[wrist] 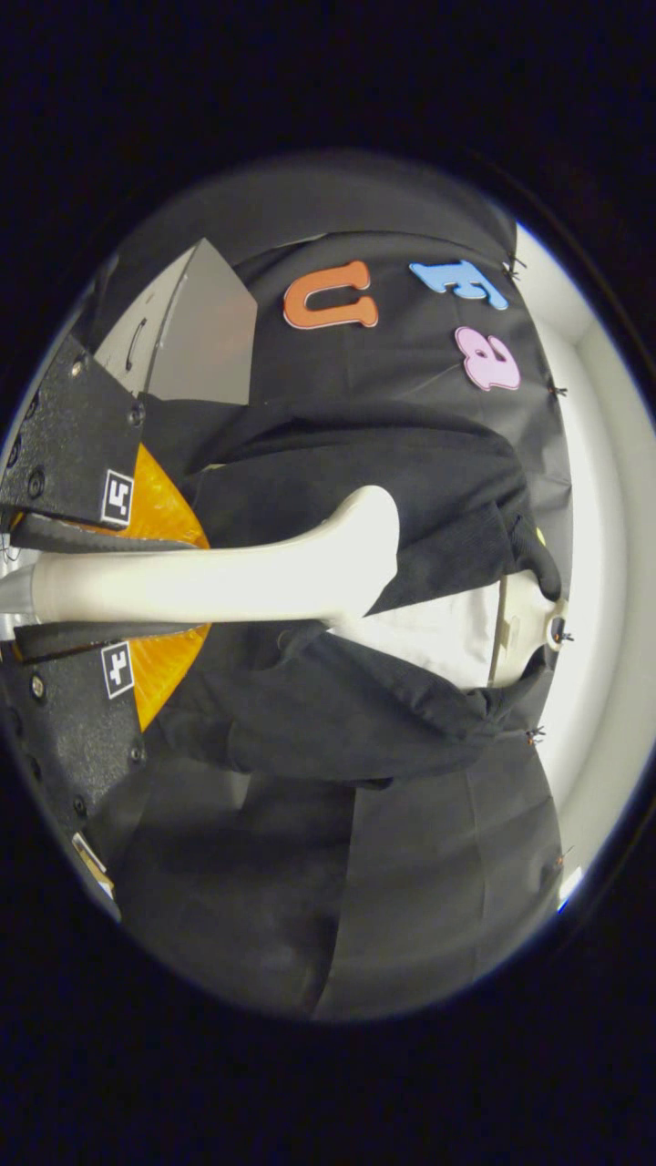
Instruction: Iron the clothes twice with a garment steamer, once on the left side and once on the right side.
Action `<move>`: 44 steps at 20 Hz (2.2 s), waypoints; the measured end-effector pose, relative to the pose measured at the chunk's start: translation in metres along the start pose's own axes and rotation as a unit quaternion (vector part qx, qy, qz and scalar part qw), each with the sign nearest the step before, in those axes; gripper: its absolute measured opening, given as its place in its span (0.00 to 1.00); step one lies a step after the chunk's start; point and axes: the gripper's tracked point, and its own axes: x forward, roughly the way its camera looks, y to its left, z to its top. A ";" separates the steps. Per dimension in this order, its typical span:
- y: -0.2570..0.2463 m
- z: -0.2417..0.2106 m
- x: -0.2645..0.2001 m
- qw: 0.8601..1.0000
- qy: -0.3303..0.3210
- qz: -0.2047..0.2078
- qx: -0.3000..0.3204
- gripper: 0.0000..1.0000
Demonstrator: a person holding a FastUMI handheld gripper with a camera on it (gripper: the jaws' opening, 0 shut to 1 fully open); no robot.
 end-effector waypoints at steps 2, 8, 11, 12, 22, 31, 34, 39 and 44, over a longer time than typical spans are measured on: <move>0.000 -0.006 0.003 1.000 0.005 -0.005 -0.007 0.33; -0.002 -0.032 0.007 0.999 0.022 -0.012 -0.023 0.33; -0.005 -0.048 0.006 0.999 0.034 -0.011 -0.026 0.33; -0.006 -0.052 0.006 0.999 0.038 -0.010 -0.025 0.33; -0.016 -0.101 0.008 0.997 0.078 -0.012 -0.011 0.33; -0.017 -0.135 0.011 0.996 0.093 -0.006 -0.002 0.33; -0.018 -0.150 0.011 0.995 0.102 -0.006 -0.004 0.33; -0.018 -0.174 0.013 0.993 0.115 -0.010 -0.014 0.33; -0.019 -0.201 0.014 0.990 0.136 -0.016 -0.020 0.33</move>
